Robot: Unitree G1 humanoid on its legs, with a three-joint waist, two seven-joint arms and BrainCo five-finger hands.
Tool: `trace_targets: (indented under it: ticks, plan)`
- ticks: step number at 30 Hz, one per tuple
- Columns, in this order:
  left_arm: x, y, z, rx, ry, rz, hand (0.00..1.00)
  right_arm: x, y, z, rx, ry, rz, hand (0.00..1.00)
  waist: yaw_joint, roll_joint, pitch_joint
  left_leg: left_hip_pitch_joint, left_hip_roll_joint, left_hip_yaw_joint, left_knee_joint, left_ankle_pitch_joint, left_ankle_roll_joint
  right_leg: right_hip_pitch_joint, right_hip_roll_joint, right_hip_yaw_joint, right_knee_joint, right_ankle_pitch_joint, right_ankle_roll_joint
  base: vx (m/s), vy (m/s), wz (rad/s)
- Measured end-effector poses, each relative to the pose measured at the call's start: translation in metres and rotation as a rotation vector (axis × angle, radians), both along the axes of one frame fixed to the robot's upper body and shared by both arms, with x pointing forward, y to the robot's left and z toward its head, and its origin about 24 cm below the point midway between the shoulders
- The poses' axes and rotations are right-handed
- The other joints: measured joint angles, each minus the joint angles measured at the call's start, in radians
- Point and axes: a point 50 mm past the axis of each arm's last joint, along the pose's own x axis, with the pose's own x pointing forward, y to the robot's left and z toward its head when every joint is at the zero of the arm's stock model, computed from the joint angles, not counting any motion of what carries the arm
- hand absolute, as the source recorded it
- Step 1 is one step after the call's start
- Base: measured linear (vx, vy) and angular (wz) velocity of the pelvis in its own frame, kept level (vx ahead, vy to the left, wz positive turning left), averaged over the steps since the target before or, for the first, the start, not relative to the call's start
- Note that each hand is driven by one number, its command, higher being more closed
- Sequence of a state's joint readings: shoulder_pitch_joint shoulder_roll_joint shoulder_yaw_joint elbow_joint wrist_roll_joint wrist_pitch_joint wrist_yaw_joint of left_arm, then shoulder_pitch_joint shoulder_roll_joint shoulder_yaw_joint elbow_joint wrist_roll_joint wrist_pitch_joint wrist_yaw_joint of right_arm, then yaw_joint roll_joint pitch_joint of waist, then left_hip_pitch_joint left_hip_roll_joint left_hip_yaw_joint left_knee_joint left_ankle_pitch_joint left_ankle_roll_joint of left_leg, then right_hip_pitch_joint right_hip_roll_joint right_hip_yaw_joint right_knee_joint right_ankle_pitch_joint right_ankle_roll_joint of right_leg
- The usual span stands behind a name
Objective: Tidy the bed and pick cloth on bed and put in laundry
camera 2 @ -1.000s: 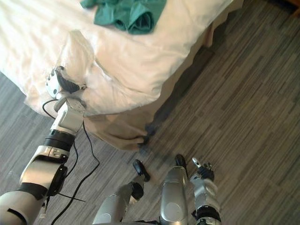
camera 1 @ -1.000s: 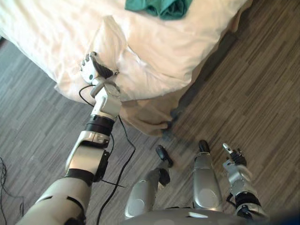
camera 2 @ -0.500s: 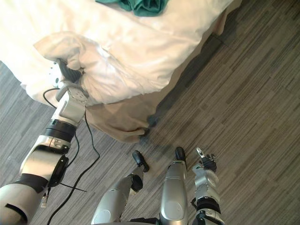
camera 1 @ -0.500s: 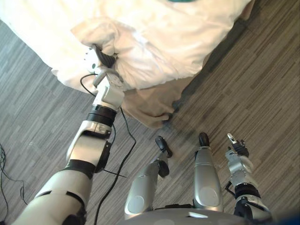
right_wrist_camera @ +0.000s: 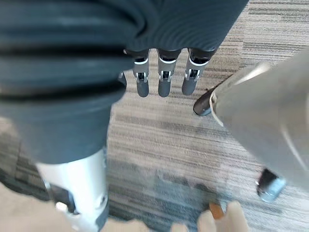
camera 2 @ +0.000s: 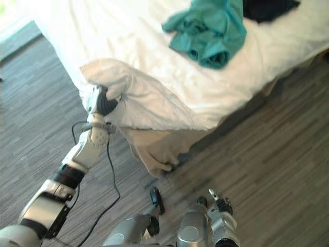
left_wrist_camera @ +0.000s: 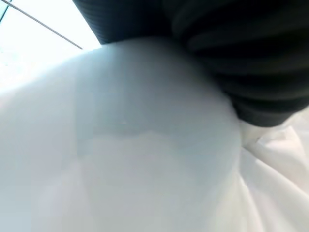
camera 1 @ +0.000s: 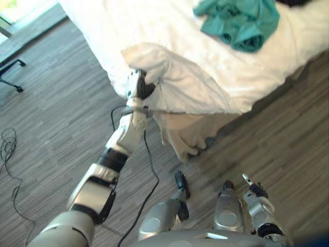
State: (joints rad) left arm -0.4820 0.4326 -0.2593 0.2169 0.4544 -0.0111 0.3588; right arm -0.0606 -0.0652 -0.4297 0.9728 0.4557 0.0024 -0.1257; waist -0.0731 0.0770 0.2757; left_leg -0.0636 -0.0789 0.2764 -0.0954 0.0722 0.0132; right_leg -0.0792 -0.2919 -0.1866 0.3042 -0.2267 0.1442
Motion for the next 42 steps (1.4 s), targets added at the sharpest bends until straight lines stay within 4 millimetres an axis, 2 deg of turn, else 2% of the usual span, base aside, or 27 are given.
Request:
trace_targets:
  ticks: [4, 6, 7, 8, 10, 12, 17, 20, 22, 24, 26, 29, 32, 33, 35, 38, 40, 42]
  plan:
    - [-0.029, 0.021, -0.004, -0.004, 0.034, -0.099, 1.00, -0.011, 0.006, -0.008, 0.043, 0.065, 0.026, 0.00, 0.037, 0.000, -0.047, 0.043, 0.035, -0.059, 0.000, 0.000, 0.000, 0.116, 0.052, -0.045, -0.107, 0.053, -0.027, 0.11, -0.097, 0.28]
    - [-0.042, 0.029, -0.012, -0.029, 0.085, -0.142, 1.00, -0.015, 0.006, -0.010, 0.059, 0.074, 0.033, 0.00, 0.047, -0.006, -0.067, 0.057, 0.049, -0.086, 0.000, -0.001, -0.002, 0.158, 0.074, -0.054, -0.140, 0.068, -0.041, 0.07, -0.096, 0.32]
    - [-0.049, 0.034, -0.018, -0.059, 0.132, -0.177, 1.00, -0.019, 0.007, -0.011, 0.068, 0.075, 0.038, 0.00, 0.064, -0.016, -0.077, 0.068, 0.056, -0.099, 0.000, -0.005, -0.007, 0.179, 0.083, -0.055, -0.155, 0.070, -0.042, 0.04, -0.082, 0.22]
    - [-0.058, 0.040, -0.027, -0.105, 0.193, -0.211, 0.00, -0.020, 0.008, -0.012, 0.077, 0.074, 0.044, 0.00, 0.076, -0.029, -0.084, 0.082, 0.060, -0.114, 0.000, -0.005, -0.008, 0.206, 0.092, -0.068, -0.172, 0.070, -0.042, 0.03, -0.106, 0.22]
    - [-0.065, 0.042, -0.035, -0.170, 0.248, -0.257, 0.00, -0.022, 0.007, -0.013, 0.081, 0.071, 0.048, 0.00, 0.079, -0.036, -0.091, 0.087, 0.064, -0.130, 0.000, -0.005, -0.008, 0.225, 0.099, -0.082, -0.184, 0.072, -0.045, 0.00, -0.082, 0.18]
    - [-0.081, 0.046, -0.048, -0.291, 0.345, -0.344, 0.00, -0.025, 0.004, -0.013, 0.093, 0.070, 0.061, 0.00, 0.094, -0.041, -0.097, 0.090, 0.073, -0.151, 0.000, -0.003, -0.010, 0.238, 0.112, -0.088, -0.198, 0.075, -0.050, -0.03, -0.059, 0.13]
    - [-0.107, 0.043, -0.080, -0.414, 0.512, -0.424, 0.00, -0.040, 0.001, -0.017, 0.125, 0.093, 0.076, 0.00, 0.110, -0.038, -0.103, 0.100, 0.078, -0.178, -0.002, 0.003, -0.017, 0.253, 0.122, -0.095, -0.209, 0.077, -0.053, -0.07, -0.027, 0.05]
    - [-0.120, 0.052, -0.091, -0.543, 0.543, -0.422, 0.00, -0.051, 0.002, -0.020, 0.152, 0.112, 0.083, 0.00, 0.128, -0.038, -0.104, 0.100, 0.075, -0.184, -0.008, 0.011, -0.017, 0.262, 0.123, -0.099, -0.226, 0.074, -0.057, -0.10, -0.014, 0.03]
    - [-0.129, 0.057, -0.108, -0.631, 0.605, -0.405, 0.00, -0.056, 0.003, -0.021, 0.161, 0.117, 0.095, 0.00, 0.137, -0.037, -0.107, 0.097, 0.069, -0.205, -0.009, 0.018, -0.017, 0.268, 0.123, -0.100, -0.232, 0.058, -0.077, -0.11, -0.019, 0.17]
    - [-0.141, 0.056, -0.130, -0.698, 0.704, -0.393, 0.00, -0.062, 0.004, -0.022, 0.171, 0.125, 0.100, 0.00, 0.140, -0.050, -0.113, 0.094, 0.054, -0.225, -0.010, 0.025, -0.020, 0.280, 0.114, -0.102, -0.237, 0.019, -0.066, -0.12, -0.045, 0.32]
    - [-0.166, 0.049, -0.172, -0.810, 0.862, -0.314, 0.00, -0.074, 0.005, -0.025, 0.181, 0.149, 0.097, 0.00, 0.141, -0.064, -0.125, 0.095, 0.048, -0.258, -0.010, 0.032, -0.028, 0.291, 0.118, -0.127, -0.231, 0.006, -0.067, -0.09, -0.049, 0.37]
    - [-0.201, 0.044, -0.214, -0.899, 1.024, -0.171, 0.00, -0.079, 0.007, -0.026, 0.189, 0.149, 0.098, 0.00, 0.149, -0.073, -0.139, 0.094, 0.049, -0.272, -0.010, 0.036, -0.032, 0.298, 0.119, -0.133, -0.230, -0.003, -0.057, -0.04, -0.042, 0.16]
    - [-0.253, 0.044, -0.266, -0.869, 1.272, 0.134, 0.00, -0.081, 0.012, -0.027, 0.200, 0.127, 0.101, 0.00, 0.147, -0.083, -0.140, 0.092, 0.047, -0.275, -0.010, 0.037, -0.032, 0.298, 0.122, -0.133, -0.231, -0.002, -0.054, -0.01, -0.039, 0.04]
    - [-0.264, 0.045, -0.273, -0.868, 1.309, 0.201, 0.00, -0.082, 0.013, -0.028, 0.204, 0.127, 0.094, 0.00, 0.146, -0.086, -0.141, 0.092, 0.045, -0.275, -0.010, 0.036, -0.031, 0.298, 0.122, -0.133, -0.231, 0.000, -0.052, 0.03, -0.037, 0.02]
    - [-0.289, 0.057, -0.289, -0.856, 1.341, 0.455, 0.00, -0.089, 0.023, -0.031, 0.232, 0.124, 0.042, 0.00, 0.147, -0.107, -0.141, 0.095, 0.044, -0.273, -0.009, 0.040, -0.026, 0.304, 0.120, -0.131, -0.235, 0.009, -0.045, 0.05, -0.043, 0.00]
    - [-0.313, 0.064, -0.296, -0.832, 1.379, 0.627, 0.00, -0.092, 0.032, -0.033, 0.252, 0.120, -0.003, 0.00, 0.146, -0.126, -0.131, 0.121, 0.044, -0.253, -0.009, 0.030, -0.027, 0.324, 0.118, -0.110, -0.235, 0.013, -0.042, 0.05, -0.035, -0.14]
    - [-0.322, 0.063, -0.299, -0.852, 1.391, 0.704, 0.00, -0.094, 0.033, -0.034, 0.248, 0.128, -0.010, 0.00, 0.142, -0.126, -0.130, 0.135, 0.046, -0.241, -0.010, 0.024, -0.027, 0.333, 0.116, -0.093, -0.234, 0.013, -0.042, 0.02, -0.029, -0.17]
    - [-0.320, 0.061, -0.300, -0.848, 1.381, 0.742, 0.00, -0.094, 0.030, -0.033, 0.233, 0.112, -0.046, 0.00, 0.140, -0.122, -0.128, 0.143, 0.052, -0.230, -0.010, 0.011, -0.031, 0.336, 0.117, -0.086, -0.232, 0.014, -0.041, -0.03, -0.037, -0.15]
